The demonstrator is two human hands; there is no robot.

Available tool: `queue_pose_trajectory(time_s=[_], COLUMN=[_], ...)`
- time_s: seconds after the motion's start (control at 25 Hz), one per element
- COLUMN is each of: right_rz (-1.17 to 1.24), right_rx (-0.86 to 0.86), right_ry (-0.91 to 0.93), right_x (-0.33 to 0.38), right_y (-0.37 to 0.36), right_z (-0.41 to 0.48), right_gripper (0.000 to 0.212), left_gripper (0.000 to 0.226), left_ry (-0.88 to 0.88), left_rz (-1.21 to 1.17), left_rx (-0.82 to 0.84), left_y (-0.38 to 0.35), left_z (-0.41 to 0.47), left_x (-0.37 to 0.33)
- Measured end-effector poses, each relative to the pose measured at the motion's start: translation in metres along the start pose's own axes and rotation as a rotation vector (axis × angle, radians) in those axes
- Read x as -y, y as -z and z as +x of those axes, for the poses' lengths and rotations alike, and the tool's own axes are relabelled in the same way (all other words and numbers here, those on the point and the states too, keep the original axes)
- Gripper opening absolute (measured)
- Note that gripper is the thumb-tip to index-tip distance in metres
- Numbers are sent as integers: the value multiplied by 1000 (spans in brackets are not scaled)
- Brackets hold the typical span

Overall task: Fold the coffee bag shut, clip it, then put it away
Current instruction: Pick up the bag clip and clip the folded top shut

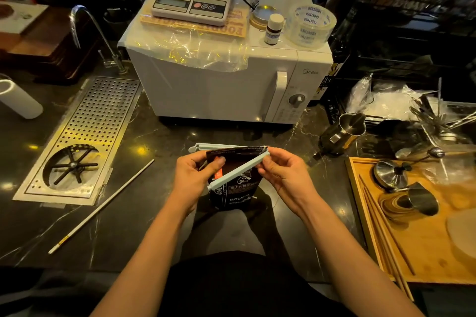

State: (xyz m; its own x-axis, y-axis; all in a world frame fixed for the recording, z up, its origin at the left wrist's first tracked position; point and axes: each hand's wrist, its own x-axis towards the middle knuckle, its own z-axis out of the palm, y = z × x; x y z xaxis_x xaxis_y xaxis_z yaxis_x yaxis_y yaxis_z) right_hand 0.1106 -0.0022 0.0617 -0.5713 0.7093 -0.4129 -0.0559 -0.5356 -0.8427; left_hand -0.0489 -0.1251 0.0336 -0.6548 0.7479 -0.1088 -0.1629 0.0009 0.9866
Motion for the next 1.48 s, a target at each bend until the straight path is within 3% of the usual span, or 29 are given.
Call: queue_pose_trajectory(time_s=[0.2, 0.56, 0.8, 0.96, 1.08, 1.28, 1.36, 1.48], right_rz=[-136, -501, -580, -631, -652, -693, -697, -702], right_rx=[-18, 61, 169, 107, 112, 126, 120, 121], right_ry=[25, 196, 249, 307, 331, 359, 356, 347], right_x=[-7, 0, 1, -2, -4, -6, -5, -4], right_y=[2, 2, 0, -7, -4, 2, 3, 1], right_z=[4, 7, 13, 15, 14, 12, 12, 13], right_gripper=[33, 16, 12, 14, 15, 11, 13, 14], left_gripper=[22, 20, 20, 25, 46, 65, 56, 38], left_ry=[28, 40, 54, 67, 120, 94, 106, 78], left_rz=[-43, -62, -69, -82, -62, 197, 216, 218], left_rx=[19, 15, -1, -151, -248, 32, 86, 33], left_y=[-1, -4, -5, -11, -6, 19, 26, 33], left_z=[0, -1, -2, -7, -8, -9, -11, -13], left_x=[0, 0, 0, 1, 6, -11, -17, -20])
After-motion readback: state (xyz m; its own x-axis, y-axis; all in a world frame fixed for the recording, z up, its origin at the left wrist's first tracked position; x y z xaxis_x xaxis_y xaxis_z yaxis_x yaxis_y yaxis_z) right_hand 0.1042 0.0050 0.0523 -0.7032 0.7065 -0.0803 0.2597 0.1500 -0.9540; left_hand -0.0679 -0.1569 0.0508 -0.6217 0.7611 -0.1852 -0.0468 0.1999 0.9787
